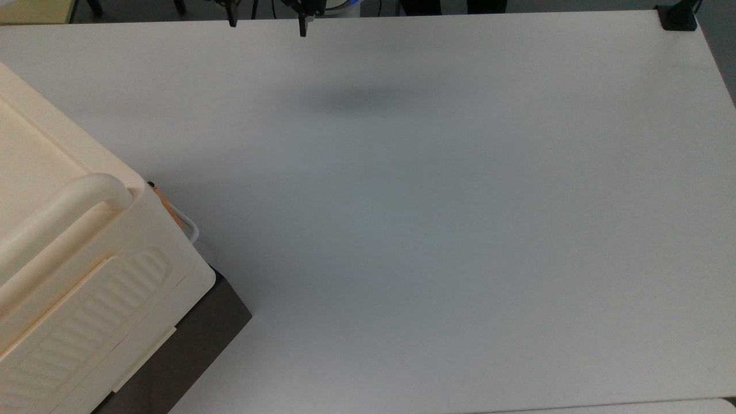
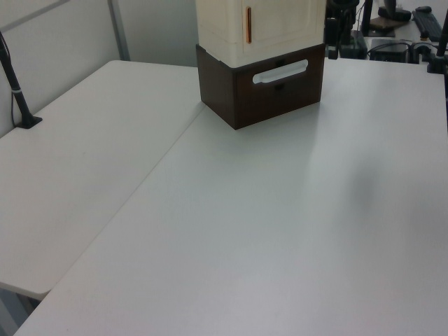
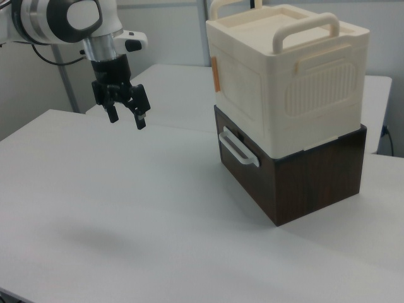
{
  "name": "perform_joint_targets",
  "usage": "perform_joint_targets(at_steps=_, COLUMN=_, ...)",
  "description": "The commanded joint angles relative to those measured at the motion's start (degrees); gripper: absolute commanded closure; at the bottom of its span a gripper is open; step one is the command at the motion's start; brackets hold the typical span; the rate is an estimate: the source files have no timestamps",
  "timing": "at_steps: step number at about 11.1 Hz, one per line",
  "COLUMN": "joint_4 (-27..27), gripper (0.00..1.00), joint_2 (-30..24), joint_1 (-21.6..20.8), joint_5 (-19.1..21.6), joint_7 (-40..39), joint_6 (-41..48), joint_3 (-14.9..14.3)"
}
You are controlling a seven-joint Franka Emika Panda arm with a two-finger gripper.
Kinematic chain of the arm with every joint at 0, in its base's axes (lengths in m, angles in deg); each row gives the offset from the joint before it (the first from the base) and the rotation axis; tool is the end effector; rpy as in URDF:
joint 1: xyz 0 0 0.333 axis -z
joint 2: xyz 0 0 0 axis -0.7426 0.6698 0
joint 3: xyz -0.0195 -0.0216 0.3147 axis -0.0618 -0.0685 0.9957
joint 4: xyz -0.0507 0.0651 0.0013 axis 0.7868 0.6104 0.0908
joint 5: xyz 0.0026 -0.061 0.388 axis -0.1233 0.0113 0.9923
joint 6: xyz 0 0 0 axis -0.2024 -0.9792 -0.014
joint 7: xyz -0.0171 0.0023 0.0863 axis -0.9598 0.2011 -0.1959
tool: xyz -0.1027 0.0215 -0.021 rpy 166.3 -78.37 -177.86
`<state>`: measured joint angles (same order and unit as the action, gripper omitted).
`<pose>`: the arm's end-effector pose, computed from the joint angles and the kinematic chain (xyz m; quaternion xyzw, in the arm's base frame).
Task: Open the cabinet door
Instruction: 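Move the open gripper toward the cream cabinet's door handle edge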
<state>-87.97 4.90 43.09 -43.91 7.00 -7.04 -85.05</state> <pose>0.5555 -0.0087 0.6018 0.9986 -0.0449 -0.0036 0.0279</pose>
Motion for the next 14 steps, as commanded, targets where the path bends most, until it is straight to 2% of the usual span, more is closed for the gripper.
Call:
perform_joint_targets(at_steps=1, joint_4=0.84, gripper=0.00, joint_2=0.31, joint_1=0.11, joint_5=-0.65, joint_7=1.48, joint_6=-0.19, joint_3=0.15)
perform_joint_targets(at_steps=9, joint_4=1.54, gripper=0.00, joint_2=0.48, joint_1=0.20, joint_5=-0.22, joint_7=3.05, joint_6=-0.62, joint_3=0.15)
perform_joint_targets(at_steps=12, joint_4=9.78, gripper=0.00, joint_2=7.49, joint_1=0.29, joint_5=-0.21, joint_7=14.36, joint_6=-0.88, joint_3=-0.12)
perform_joint_targets(at_steps=14, joint_4=14.27, gripper=0.00, joint_2=9.96, joint_1=0.29, joint_5=-0.56, joint_7=17.38, joint_6=-1.41, joint_3=-0.38)
